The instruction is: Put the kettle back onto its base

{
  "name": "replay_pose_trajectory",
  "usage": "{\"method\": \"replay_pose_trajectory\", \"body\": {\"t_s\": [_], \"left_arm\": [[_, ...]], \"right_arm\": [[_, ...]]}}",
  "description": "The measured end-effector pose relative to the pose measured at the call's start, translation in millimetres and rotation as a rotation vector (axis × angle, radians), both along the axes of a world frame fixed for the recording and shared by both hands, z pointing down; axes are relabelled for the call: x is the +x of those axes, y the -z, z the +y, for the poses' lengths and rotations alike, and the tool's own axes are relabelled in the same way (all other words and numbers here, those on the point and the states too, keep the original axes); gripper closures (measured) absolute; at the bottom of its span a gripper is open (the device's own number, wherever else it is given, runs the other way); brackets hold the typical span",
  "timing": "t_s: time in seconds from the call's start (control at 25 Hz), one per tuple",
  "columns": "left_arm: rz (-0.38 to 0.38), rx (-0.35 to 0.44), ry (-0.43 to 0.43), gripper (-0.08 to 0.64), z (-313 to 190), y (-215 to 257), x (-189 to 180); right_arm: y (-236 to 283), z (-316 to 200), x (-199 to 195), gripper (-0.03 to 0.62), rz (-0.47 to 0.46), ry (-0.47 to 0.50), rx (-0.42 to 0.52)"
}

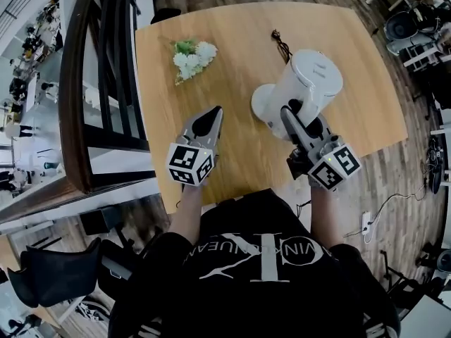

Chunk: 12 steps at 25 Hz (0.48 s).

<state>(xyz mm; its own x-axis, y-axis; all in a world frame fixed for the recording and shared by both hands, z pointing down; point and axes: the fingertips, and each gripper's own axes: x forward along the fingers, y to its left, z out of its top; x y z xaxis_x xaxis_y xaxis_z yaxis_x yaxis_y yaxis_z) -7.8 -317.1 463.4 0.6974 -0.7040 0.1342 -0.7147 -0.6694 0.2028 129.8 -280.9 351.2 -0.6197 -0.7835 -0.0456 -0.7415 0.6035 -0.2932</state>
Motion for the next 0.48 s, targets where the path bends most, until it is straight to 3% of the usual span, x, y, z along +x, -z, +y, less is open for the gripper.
{"method": "replay_pose_trajectory", "body": {"t_s": [0.48], "left_arm": [[-0.020,-0.030,0.047,0.557,-17,-9,-3]], "right_arm": [[-16,-33,-9,0.468,0.011,0.077,-0.001]]}}
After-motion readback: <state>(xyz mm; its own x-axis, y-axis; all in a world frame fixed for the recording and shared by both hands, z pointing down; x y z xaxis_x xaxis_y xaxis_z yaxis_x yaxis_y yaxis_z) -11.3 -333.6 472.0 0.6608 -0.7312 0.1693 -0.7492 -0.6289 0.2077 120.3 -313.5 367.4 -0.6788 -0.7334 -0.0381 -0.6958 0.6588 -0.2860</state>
